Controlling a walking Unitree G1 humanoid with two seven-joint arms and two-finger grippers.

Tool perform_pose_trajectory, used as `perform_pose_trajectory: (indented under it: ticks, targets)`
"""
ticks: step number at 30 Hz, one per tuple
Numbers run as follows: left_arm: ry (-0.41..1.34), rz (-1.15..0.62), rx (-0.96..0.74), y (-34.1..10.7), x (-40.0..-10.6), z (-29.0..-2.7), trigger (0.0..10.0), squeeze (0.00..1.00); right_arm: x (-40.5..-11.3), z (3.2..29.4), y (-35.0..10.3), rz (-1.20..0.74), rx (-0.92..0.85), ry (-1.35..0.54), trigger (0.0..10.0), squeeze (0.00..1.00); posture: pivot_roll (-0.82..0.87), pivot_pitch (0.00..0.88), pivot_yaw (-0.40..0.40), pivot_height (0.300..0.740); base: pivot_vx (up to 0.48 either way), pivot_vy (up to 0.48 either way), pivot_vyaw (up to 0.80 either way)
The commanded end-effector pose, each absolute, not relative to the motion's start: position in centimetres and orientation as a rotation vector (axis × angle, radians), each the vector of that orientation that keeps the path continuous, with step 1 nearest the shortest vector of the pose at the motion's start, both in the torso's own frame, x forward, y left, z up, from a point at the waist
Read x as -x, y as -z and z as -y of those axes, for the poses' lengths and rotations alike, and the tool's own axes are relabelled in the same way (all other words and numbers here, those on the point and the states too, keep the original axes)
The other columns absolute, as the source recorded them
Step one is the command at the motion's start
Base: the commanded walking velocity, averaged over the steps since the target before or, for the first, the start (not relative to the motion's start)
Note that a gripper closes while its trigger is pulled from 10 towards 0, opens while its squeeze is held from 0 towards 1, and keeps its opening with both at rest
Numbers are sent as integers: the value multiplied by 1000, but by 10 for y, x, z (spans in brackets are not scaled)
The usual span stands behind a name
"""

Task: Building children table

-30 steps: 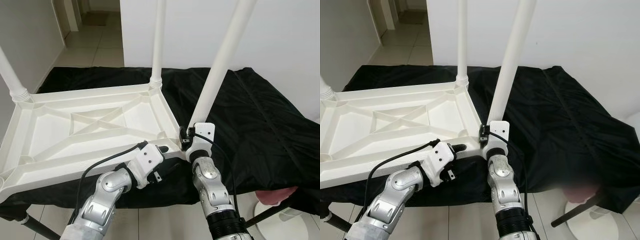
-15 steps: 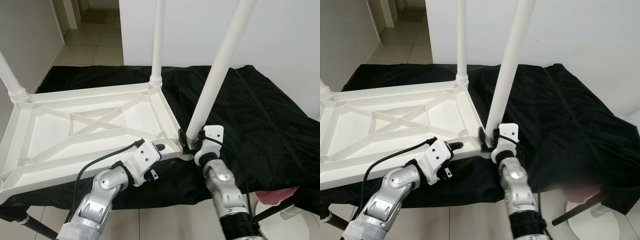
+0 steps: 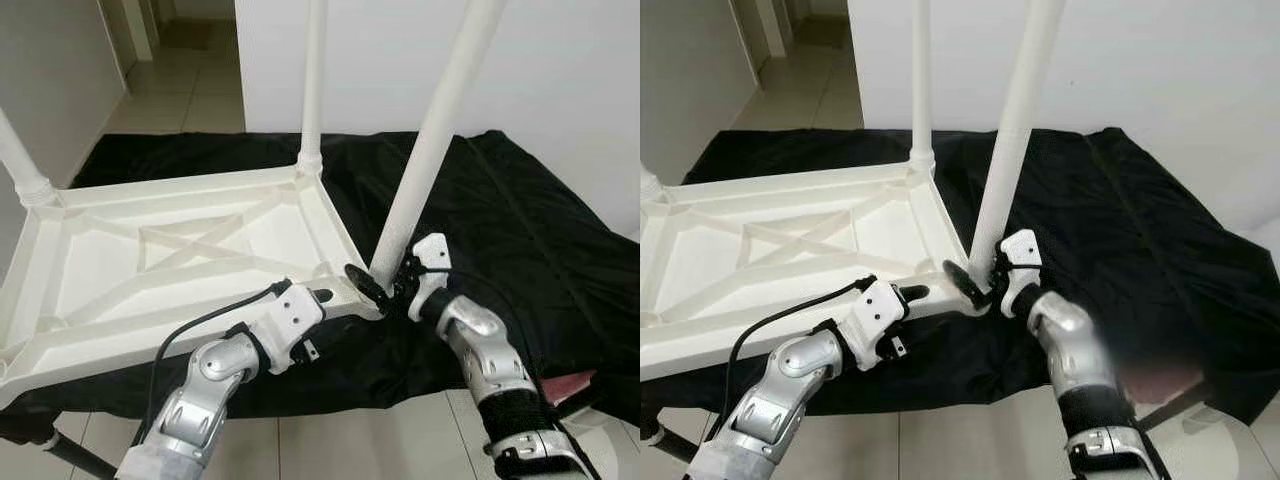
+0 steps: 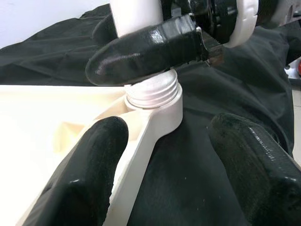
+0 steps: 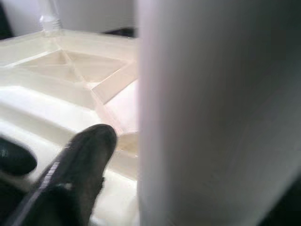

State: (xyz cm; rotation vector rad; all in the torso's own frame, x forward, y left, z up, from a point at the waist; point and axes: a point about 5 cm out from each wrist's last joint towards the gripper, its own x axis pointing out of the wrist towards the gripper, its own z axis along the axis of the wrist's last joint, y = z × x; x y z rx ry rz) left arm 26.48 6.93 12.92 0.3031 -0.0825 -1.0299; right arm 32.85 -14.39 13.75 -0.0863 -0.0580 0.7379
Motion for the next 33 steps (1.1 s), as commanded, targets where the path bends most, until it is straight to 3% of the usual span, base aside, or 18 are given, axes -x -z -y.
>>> perform_pose_trajectory:
  ticks: [1,2,3,4,5,10,11,33]
  targets:
    - [967,88,-312,-129,-269,-70,10000,0,-329,143,-133,34,105,-776,4980,0,20,0,-12,740,0,0,0]
    - [967,88,-312,-129,-269,-70,10000,0,-329,143,-133,34,105,-776,4980,0,20,0,-12,740,0,0,0]
    - [965,88,-313,-129,-269,-70,10000,0,-330,143,-132,29,114,-784,2039,0,24,0,-14,740,0,0,0]
    - [965,88,-313,-129,-269,-70,10000,0,-330,143,-132,29,114,-784,2039,0,24,0,-14,740,0,0,0]
    - [963,89,-314,-130,-270,-71,10000,0,-330,143,-130,16,116,-801,0,0,25,0,-14,740,0,0,0]
    - [957,90,-316,-130,-270,-71,10000,0,-331,144,-126,-3,107,-812,0,0,28,0,-16,740,0,0,0]
    - [957,90,-315,-130,-269,-71,10000,0,-331,146,-124,-16,95,-811,10000,0,28,0,-16,740,0,0,0]
    - [965,77,-305,-126,-264,-70,10000,0,-321,125,-119,13,15,-423,10000,0,20,0,-15,740,0,0,0]
